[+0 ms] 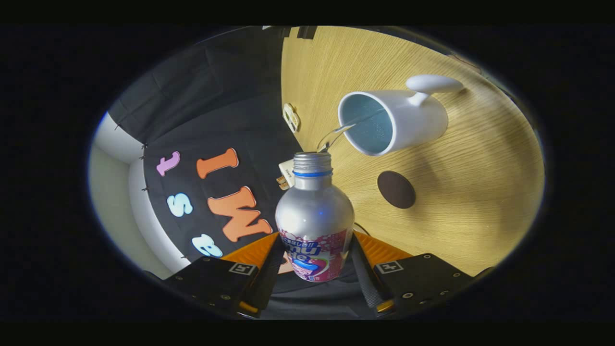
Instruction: Take the bottle from table, then pour the juice into the cup, finally place the bottle on the coaster
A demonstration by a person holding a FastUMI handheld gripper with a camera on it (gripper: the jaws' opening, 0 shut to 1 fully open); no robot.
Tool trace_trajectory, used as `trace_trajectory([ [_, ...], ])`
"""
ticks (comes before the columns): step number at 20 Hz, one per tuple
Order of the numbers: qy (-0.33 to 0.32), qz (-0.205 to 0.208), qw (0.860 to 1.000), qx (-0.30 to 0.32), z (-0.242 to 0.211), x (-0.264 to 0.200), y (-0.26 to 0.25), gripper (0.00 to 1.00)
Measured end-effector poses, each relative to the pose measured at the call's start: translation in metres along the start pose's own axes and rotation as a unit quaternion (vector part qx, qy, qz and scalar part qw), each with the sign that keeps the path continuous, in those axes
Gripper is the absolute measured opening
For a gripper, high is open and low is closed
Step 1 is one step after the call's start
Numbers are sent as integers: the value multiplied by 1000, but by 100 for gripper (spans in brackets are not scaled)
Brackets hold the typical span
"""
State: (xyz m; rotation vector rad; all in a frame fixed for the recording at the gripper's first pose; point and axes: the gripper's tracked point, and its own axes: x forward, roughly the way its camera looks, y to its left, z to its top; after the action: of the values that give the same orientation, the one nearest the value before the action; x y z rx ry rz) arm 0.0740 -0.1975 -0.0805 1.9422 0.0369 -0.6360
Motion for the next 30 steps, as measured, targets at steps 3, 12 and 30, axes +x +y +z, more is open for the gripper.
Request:
trace_trajectory([
  [3, 0, -5, 1000, 2, 0, 0, -2, 75],
  [12, 2, -7, 1000, 13, -1, 0, -2, 75],
  [30, -1, -14, 999, 39, 2, -1, -1, 75],
])
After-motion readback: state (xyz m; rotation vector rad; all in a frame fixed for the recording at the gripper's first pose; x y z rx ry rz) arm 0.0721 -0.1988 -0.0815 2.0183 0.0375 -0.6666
